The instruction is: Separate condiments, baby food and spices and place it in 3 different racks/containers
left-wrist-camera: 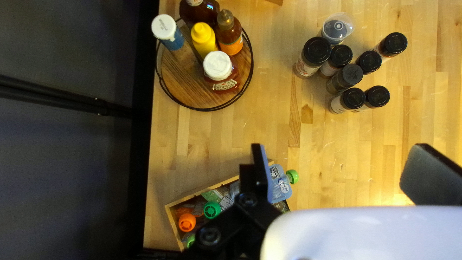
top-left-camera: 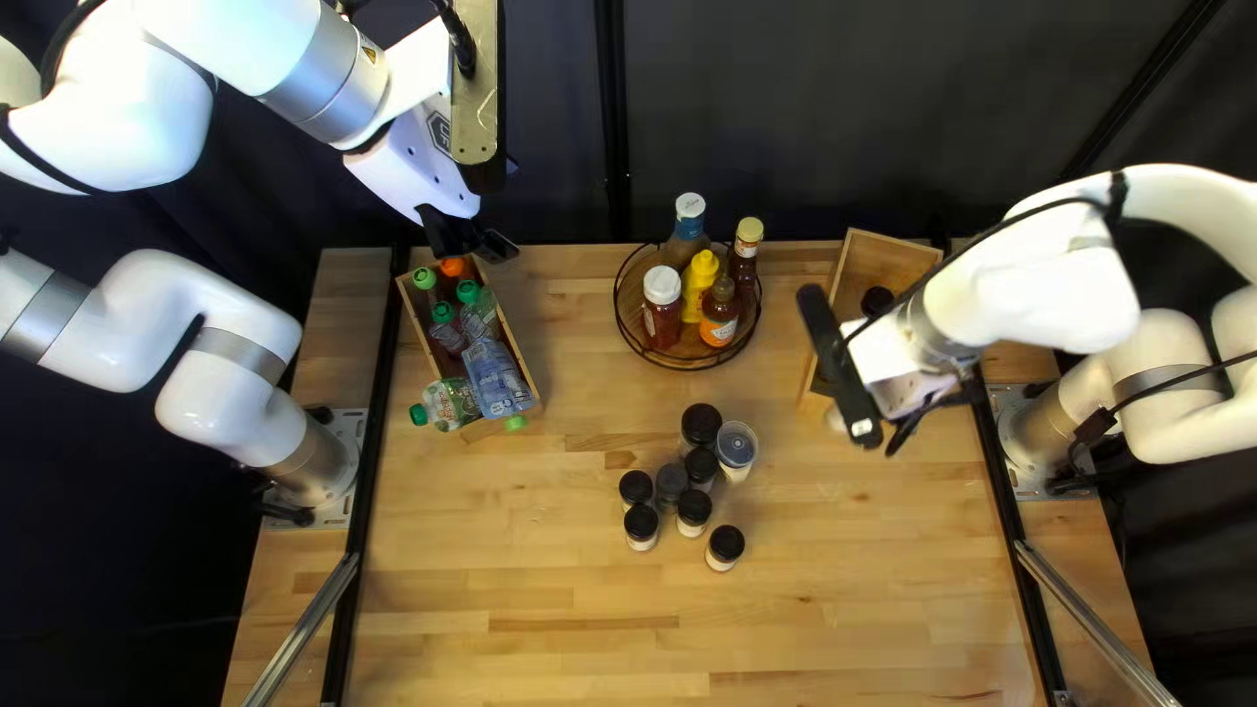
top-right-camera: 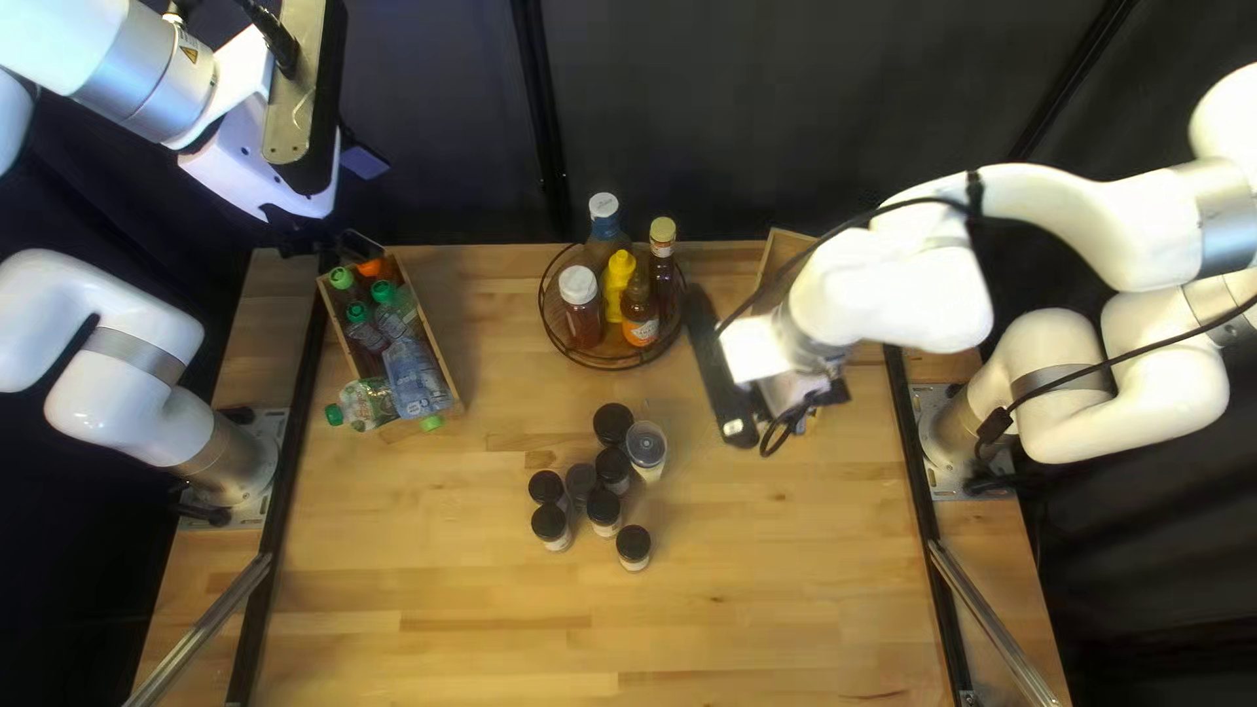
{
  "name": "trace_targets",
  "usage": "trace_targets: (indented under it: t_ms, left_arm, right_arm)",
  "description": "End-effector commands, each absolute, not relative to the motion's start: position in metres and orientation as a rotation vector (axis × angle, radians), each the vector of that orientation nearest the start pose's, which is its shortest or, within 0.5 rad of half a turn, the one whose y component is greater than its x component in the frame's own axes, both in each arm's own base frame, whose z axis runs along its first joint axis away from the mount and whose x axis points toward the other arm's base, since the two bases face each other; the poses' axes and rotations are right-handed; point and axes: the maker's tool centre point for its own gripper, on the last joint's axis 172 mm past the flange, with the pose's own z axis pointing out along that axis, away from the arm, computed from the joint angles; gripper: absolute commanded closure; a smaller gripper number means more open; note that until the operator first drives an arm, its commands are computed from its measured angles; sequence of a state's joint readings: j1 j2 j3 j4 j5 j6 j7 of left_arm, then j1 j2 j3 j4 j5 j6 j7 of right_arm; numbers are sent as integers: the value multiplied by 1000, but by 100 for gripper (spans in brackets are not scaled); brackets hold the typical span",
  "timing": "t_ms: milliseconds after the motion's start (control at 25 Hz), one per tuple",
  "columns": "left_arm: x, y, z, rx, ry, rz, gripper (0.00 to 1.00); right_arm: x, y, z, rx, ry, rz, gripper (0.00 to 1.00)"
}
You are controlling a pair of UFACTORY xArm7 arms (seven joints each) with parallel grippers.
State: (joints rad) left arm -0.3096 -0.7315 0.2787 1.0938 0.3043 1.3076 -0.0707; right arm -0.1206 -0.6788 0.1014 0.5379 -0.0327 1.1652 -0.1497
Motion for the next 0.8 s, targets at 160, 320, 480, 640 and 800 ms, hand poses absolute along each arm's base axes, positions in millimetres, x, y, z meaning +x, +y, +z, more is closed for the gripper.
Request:
trace_targets:
  t_ms: [160,320,480,640,800]
  left_arm:
    - [365,75,472,-2963,-19,-757,0]
    - [365,75,472,-2963,-19,-757,0]
    - [365,75,472,-2963,-19,-757,0]
    - [365,75,472,-2963,-19,-757,0]
    - [365,75,472,-2963,-19,-757,0]
  right_arm:
    - [261,-58,178,-3255,-22,-50,100]
    - [257,-74,157,-3262,29,-93,100]
    - [258,-86,140,-3247,64,-110,100]
    - [254,-93,124,-3220,100,-102,100]
    - [251,-95,119,-3206,129,-105,100]
